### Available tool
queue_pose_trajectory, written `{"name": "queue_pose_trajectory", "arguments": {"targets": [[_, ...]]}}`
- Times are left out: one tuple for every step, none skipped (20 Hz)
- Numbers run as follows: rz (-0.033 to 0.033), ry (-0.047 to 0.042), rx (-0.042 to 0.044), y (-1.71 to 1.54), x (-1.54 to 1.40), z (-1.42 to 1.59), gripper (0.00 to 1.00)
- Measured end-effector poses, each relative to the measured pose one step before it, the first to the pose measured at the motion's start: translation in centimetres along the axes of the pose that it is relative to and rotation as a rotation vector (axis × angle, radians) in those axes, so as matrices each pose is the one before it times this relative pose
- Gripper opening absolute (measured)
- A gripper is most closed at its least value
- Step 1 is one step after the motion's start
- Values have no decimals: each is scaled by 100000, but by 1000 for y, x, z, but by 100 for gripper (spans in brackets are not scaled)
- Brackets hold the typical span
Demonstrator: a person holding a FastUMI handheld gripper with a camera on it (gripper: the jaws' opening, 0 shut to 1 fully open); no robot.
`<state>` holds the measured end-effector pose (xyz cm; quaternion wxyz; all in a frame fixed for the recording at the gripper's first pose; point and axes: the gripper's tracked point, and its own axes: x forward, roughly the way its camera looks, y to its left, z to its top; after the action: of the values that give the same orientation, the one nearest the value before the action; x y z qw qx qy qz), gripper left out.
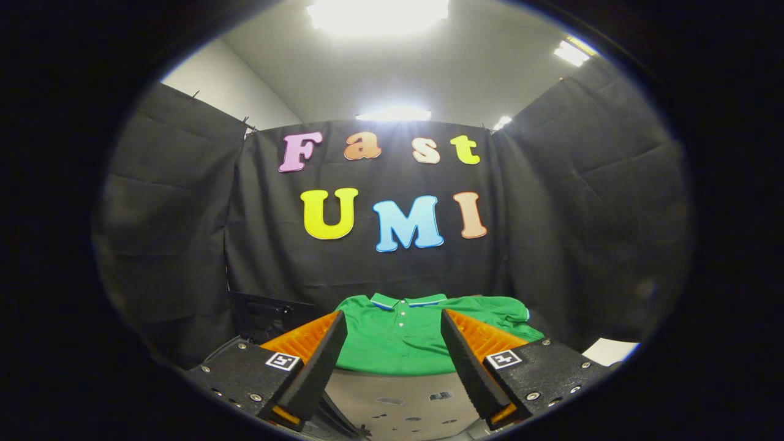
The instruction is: Put the clothes into the washing machine and then close the washing machine lid.
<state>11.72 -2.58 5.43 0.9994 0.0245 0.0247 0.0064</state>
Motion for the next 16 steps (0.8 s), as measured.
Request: {"name": "queue_pose_trajectory", "arguments": {"targets": [[252,691,315,-96,734,87,95],[416,1134,707,-146,959,92,95],[674,1873,872,-112,946,-238,95],[620,2457,1011,-13,975,-180,95],[531,2531,684,-133,831,-295,95],[344,2225,454,-182,906,-88,95],[280,1627,449,-144,894,-82,95],[139,1930,133,-127,925,18,95],[-80,2007,32,-212,907,-198,95],[-225,1793,11,-261,806,-37,95],[-615,1382,-244,-239,726,4,95],[-589,1441,-432,-215,884,100,94],[-34,2019,-490,-18,911,-253,94],[421,2903,-470,-45,1087,-197,95],[-536,2616,-662,-195,1021,-177,95],[-1035,2384,-905,-301,732,-31,95]]}}
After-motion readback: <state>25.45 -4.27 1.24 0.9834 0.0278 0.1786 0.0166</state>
